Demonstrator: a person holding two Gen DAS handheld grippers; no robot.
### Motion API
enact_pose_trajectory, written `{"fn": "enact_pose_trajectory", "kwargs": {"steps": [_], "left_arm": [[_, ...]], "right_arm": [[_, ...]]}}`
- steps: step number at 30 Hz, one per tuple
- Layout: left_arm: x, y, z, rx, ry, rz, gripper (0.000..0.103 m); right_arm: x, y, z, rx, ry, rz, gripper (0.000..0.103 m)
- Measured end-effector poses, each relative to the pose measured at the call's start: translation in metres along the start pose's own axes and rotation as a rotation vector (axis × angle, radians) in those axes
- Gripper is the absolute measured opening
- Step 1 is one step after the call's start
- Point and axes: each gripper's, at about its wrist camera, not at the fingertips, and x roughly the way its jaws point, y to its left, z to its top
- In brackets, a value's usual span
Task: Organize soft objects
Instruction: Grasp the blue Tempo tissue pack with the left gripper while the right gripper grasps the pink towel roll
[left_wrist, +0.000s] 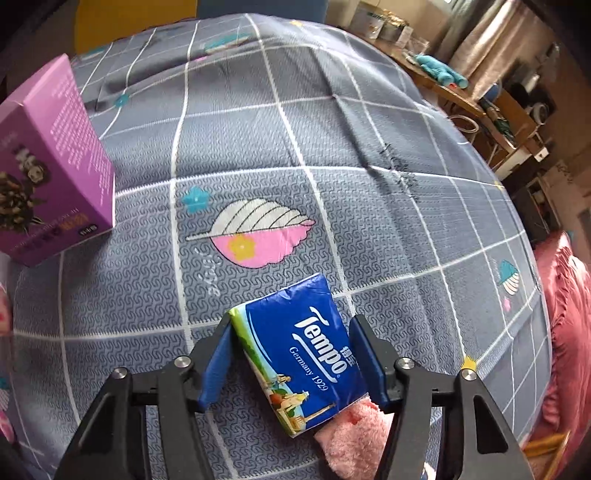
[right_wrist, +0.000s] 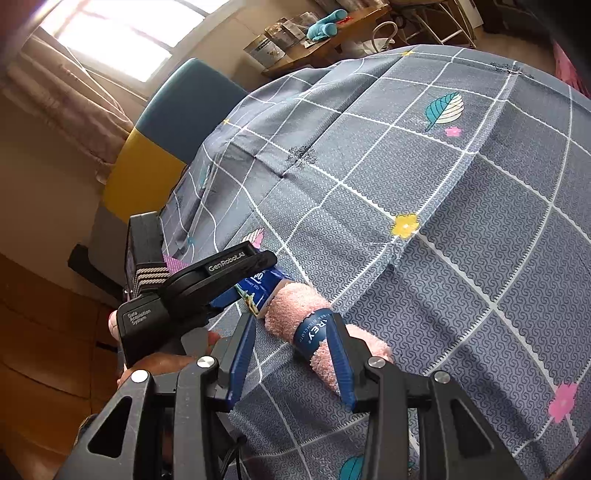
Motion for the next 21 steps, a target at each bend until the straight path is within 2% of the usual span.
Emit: {"fn": "enact_pose_trajectory", "kwargs": {"steps": [7,10,16,21], "left_arm": [[-0.058,0.032,-0.021,0.09,-0.111,-0.021,0.06],[-0.086,0.057,-0.046,0.127,-0.136,0.009,0.06],[-0.125,0.114,-0.117,0.165,-0.096,0.028,0.06],[-0.144,0.152,-0.177,0.179,-0.034,0.017,0.06]], "right_arm": [[-0.001,-0.004,0.0,0.012,-0.001,-0.007,0.04],[-0.001,-0.003,-0.001,0.004,0.0,-0.014,0.04],[0.005,0.004,-0.005,-0.043,0.035,-0.037,0.04],[0.009,0.018,-0.008,-0.14,0.045,-0.103,0.04]]}}
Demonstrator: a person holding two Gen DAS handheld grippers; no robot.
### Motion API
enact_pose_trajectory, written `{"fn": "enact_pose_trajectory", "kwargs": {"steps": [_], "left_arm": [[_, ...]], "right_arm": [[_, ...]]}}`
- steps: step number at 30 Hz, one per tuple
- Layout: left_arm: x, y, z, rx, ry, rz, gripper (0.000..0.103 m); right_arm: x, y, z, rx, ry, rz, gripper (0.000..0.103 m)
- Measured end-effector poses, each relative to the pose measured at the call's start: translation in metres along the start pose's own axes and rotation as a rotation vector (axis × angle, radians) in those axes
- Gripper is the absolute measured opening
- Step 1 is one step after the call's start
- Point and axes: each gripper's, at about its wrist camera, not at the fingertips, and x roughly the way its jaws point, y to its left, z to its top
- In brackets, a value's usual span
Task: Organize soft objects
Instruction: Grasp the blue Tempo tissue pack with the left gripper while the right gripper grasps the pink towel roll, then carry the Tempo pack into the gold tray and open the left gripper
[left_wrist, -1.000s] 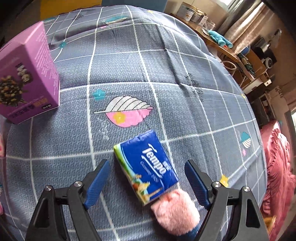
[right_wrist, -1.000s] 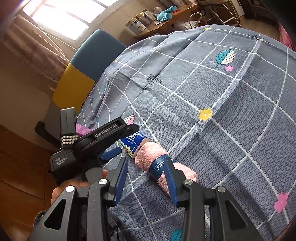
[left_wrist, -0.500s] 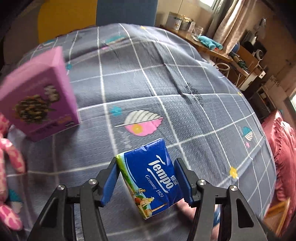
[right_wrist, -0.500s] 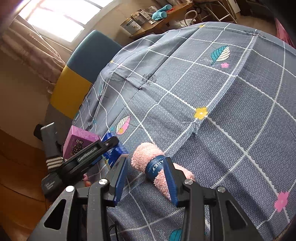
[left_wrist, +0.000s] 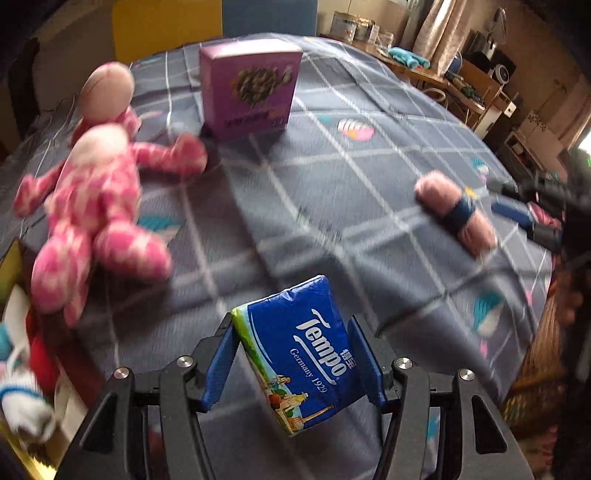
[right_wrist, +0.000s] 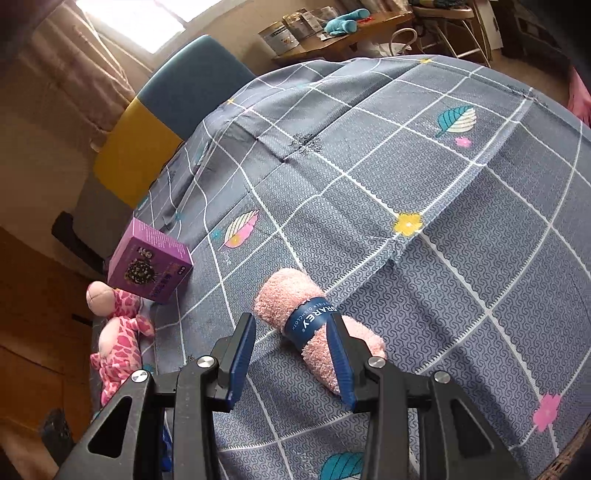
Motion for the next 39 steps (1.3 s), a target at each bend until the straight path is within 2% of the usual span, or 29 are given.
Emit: {"fn": "enact_pose_trajectory", "kwargs": {"steps": [3,7,12,14,16,18,22,25,27,32,39], "left_arm": [[-0.001,0.008,-0.025,0.015,0.034,0.014,0.06],[0.006,0.013,-0.044,0.023,0.066,0.011,0.061],[0.014,0.005,-0.049,0.042,0.037,0.025,0.061],[0.017,0.0,-0.053,0.059,0.016,0.048,0.061],[0.018,-0.004,-0.056,0.086,-0.004,0.074,0.061],[0.018,-0.004,-0.06,0.088,-0.028,0.083,0.061],[0.018,-0.002,-0.064,0.076,-0.059,0.09,0.062],[0.017,-0.002,-0.067,0.077,-0.079,0.096,0.062],[0.017,-0.001,-0.068,0.071,-0.089,0.096,0.062],[0.015,-0.002,-0.071,0.063,-0.112,0.101,0.062],[0.013,-0.002,-0.076,0.055,-0.148,0.101,0.063]], "right_arm": [[0.005,0.018,0.003,-0.143,0.031,-0.09,0.042],[0.022,0.039,0.009,-0.409,0.097,-0.234,0.052],[0.057,0.04,0.006,-0.544,0.202,-0.346,0.055],[0.065,0.038,0.003,-0.55,0.228,-0.334,0.054],[0.066,0.043,-0.002,-0.571,0.225,-0.316,0.037],[0.061,0.048,-0.006,-0.592,0.191,-0.341,0.033],[0.048,0.067,-0.013,-0.587,0.133,-0.291,0.033],[0.044,0.08,-0.021,-0.562,0.154,-0.173,0.033],[0.05,0.087,-0.029,-0.559,0.192,-0.13,0.033],[0.074,0.082,-0.043,-0.525,0.289,-0.137,0.034],[0.08,0.08,-0.048,-0.527,0.302,-0.125,0.037]]}}
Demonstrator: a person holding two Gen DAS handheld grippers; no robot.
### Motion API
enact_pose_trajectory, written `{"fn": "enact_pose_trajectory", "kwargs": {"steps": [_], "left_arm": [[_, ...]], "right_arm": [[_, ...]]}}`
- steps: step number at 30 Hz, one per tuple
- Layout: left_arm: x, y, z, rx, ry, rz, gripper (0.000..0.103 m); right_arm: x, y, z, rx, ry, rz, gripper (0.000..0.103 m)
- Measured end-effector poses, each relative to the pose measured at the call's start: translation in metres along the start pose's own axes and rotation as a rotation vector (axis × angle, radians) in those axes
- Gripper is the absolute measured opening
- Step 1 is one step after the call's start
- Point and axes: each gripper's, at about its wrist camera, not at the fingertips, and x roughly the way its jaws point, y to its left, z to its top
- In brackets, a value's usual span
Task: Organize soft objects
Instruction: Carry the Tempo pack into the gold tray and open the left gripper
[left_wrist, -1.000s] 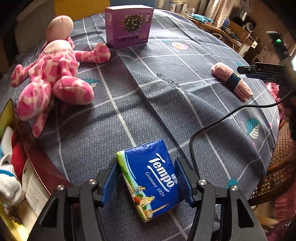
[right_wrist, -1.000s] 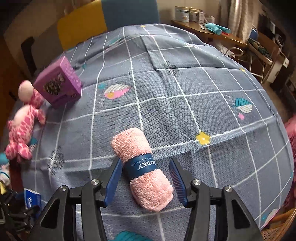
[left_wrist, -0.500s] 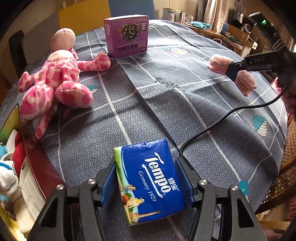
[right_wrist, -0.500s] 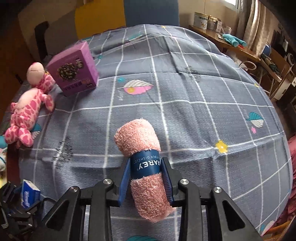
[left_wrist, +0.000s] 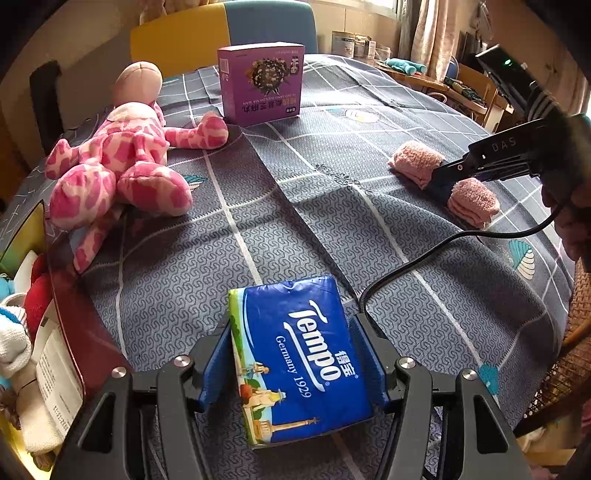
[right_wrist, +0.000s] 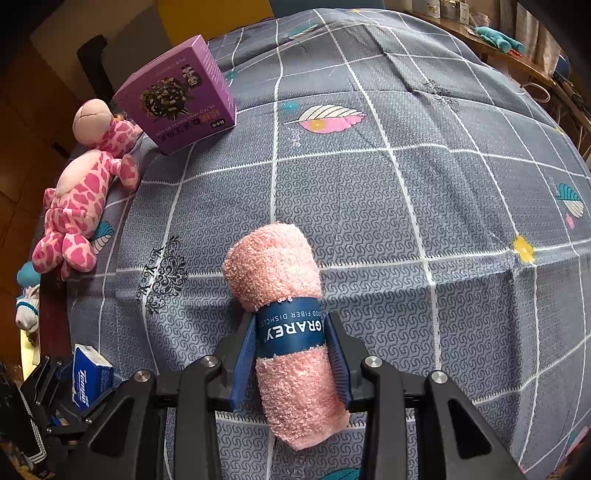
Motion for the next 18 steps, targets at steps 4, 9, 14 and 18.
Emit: {"fn": "enact_pose_trajectory", "kwargs": {"steps": [4,9,14,18], "left_arm": [[-0.001,0.0,-0.002,-0.004,-0.012,0.002,0.062],[-0.002,0.0,-0.004,-0.014,-0.026,0.007,0.063],[-0.002,0.0,-0.005,-0.024,-0.034,0.012,0.062],[-0.003,0.0,-0.005,-0.038,-0.043,0.026,0.056]], "right_arm": [[0.005,0.009,-0.001,-0.048,-0.002,-0.027,0.037],[0.011,0.011,-0.002,-0.068,0.013,-0.053,0.039],[0.017,0.021,-0.005,-0.138,0.011,-0.116,0.04],[0.018,0.027,-0.01,-0.195,-0.01,-0.149,0.043]]}}
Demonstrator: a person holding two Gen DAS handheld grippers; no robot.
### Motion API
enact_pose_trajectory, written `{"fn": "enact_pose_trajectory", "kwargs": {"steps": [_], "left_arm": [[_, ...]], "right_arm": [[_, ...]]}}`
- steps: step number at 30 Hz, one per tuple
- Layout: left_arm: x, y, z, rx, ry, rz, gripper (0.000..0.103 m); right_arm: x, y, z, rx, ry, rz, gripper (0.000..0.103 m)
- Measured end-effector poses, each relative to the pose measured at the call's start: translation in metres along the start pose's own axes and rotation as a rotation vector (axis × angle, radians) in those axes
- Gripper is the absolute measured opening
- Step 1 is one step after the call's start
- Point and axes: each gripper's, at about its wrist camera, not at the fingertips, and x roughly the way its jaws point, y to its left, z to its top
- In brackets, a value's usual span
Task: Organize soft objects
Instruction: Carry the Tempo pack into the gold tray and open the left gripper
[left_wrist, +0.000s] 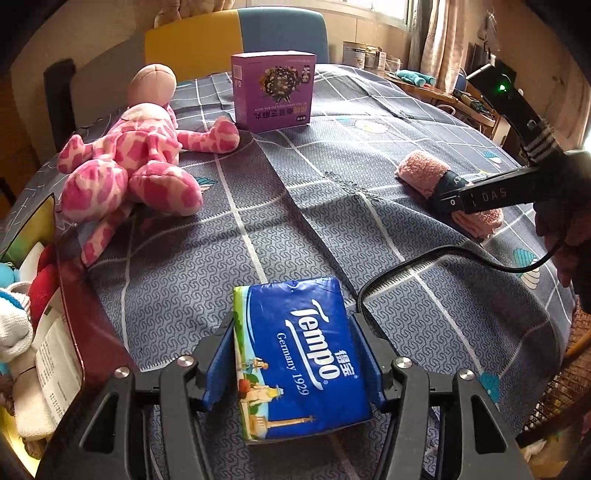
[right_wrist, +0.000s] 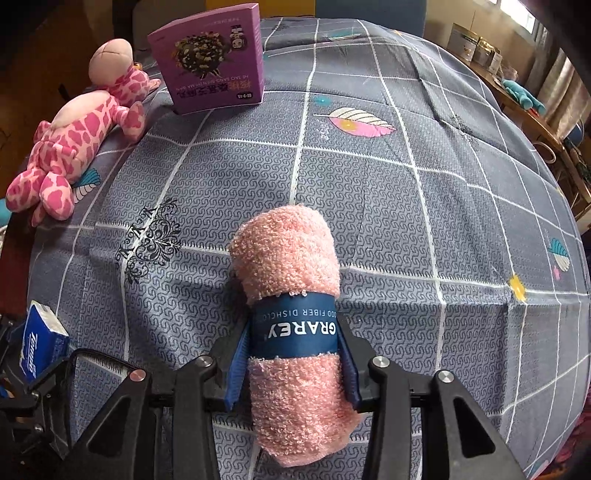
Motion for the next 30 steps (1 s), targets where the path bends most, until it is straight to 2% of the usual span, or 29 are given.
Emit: {"fn": "enact_pose_trajectory", "kwargs": {"steps": [20,30], "left_arm": [[-0.009,0.005,-0.001,-0.036,-0.008,0.028,0.053],[-0.045,0.003,0.008,-0.061,-0.087,-0.012,0.053]], "right_arm": [[0.0,0.011,-0.004,-0.064,-0.026,-0.051,0.042],[-0.001,0.017,-0.007,-0.113,-0.048,-0.086,0.041]]}}
